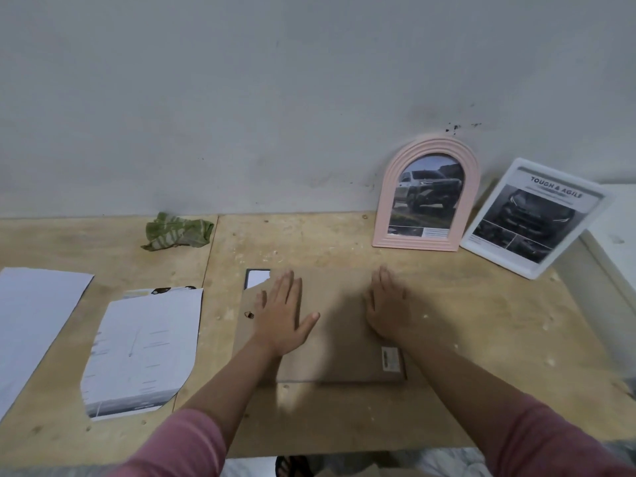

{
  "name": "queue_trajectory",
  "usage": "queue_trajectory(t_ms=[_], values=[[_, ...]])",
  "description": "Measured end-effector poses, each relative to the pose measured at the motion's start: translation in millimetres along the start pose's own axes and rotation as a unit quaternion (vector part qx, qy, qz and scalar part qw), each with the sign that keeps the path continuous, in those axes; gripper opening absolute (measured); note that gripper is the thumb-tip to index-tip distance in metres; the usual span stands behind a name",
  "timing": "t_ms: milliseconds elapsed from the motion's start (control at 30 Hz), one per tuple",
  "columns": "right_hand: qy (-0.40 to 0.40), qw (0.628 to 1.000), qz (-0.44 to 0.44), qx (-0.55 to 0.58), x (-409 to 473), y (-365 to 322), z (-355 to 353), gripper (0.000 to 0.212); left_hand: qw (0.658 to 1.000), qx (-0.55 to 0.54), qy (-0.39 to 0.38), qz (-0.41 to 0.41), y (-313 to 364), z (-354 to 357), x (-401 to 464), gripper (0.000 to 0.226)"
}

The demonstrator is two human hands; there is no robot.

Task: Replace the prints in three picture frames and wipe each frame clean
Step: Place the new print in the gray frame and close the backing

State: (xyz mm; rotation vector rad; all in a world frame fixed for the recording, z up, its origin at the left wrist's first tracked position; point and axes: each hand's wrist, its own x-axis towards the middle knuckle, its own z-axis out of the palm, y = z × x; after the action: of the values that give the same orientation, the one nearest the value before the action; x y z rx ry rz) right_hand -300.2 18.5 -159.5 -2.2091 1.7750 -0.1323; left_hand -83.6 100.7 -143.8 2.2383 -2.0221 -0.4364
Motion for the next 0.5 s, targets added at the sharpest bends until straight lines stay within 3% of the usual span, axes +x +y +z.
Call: queue_trajectory(t_ms=[100,300,500], values=[[-0.015,1.0,-0.022,0.002,0,11,12,0.08,0.999,0.024,-0.039,-0.007,4,11,5,0.087],[0.001,0.999,-0.031,0.018,-2,10,15,0.066,0.999,0.034,0.016,-0.001,2,25,3,0.082],[-0.002,0.999,-0.032,-0.033,2,8,19,0.061,0.999,0.032,0.006,-0.01,6,24,3,0.081]])
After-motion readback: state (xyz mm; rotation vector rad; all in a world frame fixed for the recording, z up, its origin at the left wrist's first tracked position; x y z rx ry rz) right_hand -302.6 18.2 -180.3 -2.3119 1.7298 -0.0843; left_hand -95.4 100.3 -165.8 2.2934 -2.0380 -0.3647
